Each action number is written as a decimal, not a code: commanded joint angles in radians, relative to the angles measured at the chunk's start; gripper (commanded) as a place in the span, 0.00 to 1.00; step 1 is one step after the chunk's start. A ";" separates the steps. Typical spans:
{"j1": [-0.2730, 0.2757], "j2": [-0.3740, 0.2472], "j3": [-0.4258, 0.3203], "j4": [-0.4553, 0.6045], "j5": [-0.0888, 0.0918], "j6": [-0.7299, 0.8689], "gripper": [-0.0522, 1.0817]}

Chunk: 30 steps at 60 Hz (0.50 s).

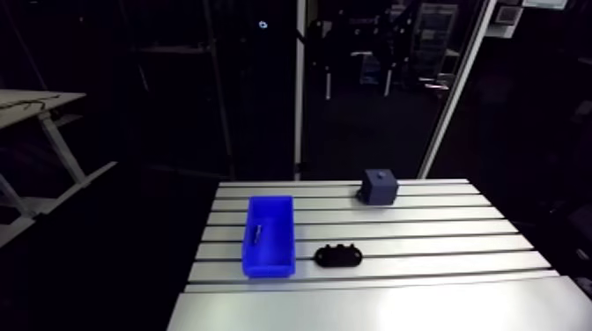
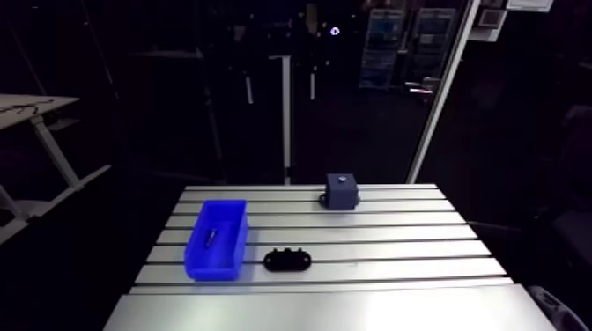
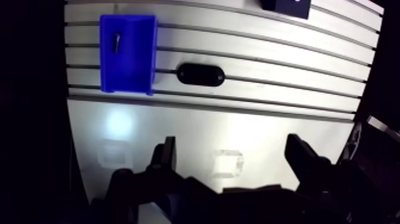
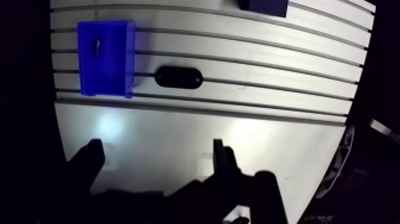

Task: Pick up the M10 bolt and insert it into the hole until fully seated.

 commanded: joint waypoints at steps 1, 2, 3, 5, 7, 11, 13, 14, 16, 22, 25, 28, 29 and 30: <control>-0.083 -0.229 0.175 0.046 0.054 -0.059 0.06; -0.086 -0.229 0.172 0.046 0.059 -0.066 0.06; -0.090 -0.229 0.169 0.046 0.060 -0.067 0.06; -0.090 -0.229 0.169 0.046 0.060 -0.067 0.06; -0.093 -0.229 0.168 0.047 0.060 -0.068 0.06; -0.094 -0.229 0.171 0.049 0.058 -0.069 0.06; -0.094 -0.229 0.174 0.049 0.057 -0.069 0.06; -0.094 -0.229 0.174 0.049 0.057 -0.069 0.06; -0.094 -0.229 0.176 0.049 0.055 -0.070 0.06; -0.094 -0.227 0.178 0.047 0.052 -0.070 0.06; -0.094 -0.224 0.176 0.046 0.052 -0.072 0.06; -0.094 -0.221 0.173 0.046 0.052 -0.072 0.06; -0.094 -0.221 0.173 0.046 0.052 -0.072 0.06; -0.094 -0.219 0.172 0.047 0.052 -0.072 0.06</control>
